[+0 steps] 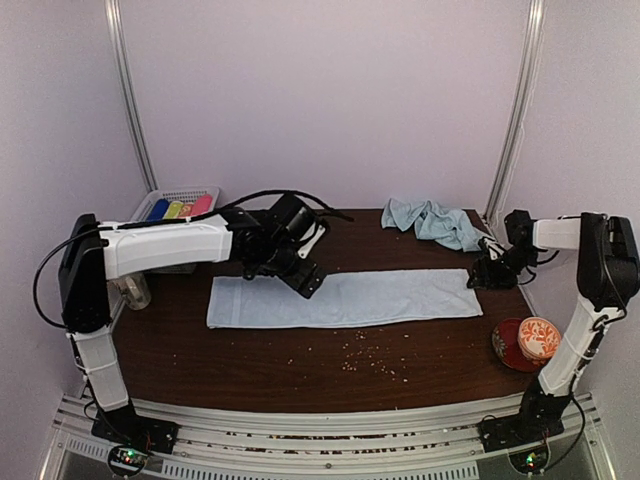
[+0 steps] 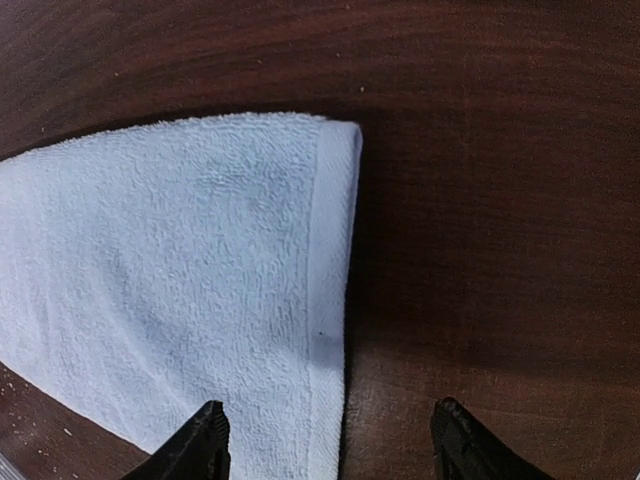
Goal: Roll the towels
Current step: Pick up the towel from the center of the board.
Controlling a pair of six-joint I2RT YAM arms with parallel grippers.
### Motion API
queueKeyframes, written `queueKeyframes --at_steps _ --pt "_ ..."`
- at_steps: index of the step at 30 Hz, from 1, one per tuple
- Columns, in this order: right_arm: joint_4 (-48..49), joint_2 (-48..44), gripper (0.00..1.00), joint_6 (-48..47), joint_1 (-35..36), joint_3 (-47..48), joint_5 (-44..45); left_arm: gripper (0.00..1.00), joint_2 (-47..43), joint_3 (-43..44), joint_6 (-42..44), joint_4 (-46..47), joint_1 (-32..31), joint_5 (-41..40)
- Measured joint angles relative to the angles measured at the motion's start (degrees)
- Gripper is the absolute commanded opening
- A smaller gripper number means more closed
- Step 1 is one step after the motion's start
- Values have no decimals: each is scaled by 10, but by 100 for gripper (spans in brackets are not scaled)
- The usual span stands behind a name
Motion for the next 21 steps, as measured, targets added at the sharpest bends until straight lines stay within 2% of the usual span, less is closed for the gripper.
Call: queueKeyframes --at_steps 7,15,21 --pt "10 11 67 5 0 -24 13 98 -86 -110 -5 0 0 -18" --pt "29 17 50 13 0 -32 15 98 -152 -191 -3 12 0 -45" --pt "40 21 51 15 0 -33 -6 98 -177 -213 3 34 0 -66"
